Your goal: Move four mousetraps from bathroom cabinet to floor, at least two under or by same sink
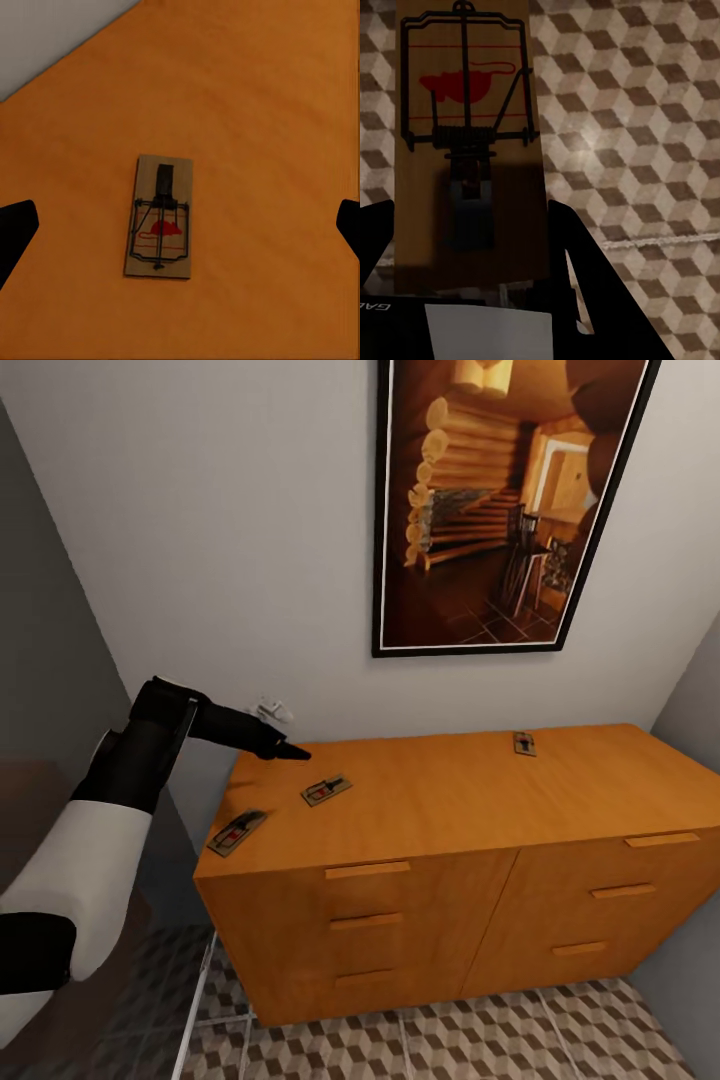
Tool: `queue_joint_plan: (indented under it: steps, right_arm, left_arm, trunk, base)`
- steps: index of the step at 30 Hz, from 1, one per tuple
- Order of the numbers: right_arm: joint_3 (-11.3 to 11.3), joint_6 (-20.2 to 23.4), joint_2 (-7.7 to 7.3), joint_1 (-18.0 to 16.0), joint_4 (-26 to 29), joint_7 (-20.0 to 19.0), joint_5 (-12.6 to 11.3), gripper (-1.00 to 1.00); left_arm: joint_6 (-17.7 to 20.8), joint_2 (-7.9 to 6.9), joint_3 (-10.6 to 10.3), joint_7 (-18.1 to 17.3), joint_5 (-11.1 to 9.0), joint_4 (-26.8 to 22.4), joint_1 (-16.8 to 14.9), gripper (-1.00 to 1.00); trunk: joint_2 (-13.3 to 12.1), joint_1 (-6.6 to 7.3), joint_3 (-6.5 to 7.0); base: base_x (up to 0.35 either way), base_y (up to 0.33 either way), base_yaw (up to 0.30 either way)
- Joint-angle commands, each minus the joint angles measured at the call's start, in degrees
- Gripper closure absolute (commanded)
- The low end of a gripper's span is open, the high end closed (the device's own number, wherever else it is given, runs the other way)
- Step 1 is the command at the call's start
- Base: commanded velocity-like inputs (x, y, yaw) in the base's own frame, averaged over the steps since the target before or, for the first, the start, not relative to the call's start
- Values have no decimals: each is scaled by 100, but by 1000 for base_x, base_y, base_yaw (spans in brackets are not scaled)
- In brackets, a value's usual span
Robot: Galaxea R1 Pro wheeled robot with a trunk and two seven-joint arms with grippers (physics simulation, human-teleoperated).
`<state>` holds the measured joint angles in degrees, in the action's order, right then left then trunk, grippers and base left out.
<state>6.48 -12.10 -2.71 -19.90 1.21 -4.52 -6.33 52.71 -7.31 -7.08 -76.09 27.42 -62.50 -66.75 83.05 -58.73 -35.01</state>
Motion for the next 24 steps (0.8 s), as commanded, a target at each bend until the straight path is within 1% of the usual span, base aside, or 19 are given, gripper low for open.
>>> queue_joint_plan:
  steps: [1,13,24]
  right_arm:
    - [46,-20,-2,-4,-6,-26,-63,100]
    - [52,-20,-2,-3,-6,-27,-62,100]
    - [53,-20,-2,-4,-6,-29,-63,100]
  left_arm:
    - [50,5,6,-56,55,-8,-5,-100]
    - [38,28,14,-55,52,-5,-5,-100]
    - [38,28,13,-55,52,4,-5,-100]
  trunk:
    - [3,0,-6]
    - [3,0,-22]
    - [3,0,-108]
  base:
    - [0,0,0]
    - [0,0,0]
    - [0,0,0]
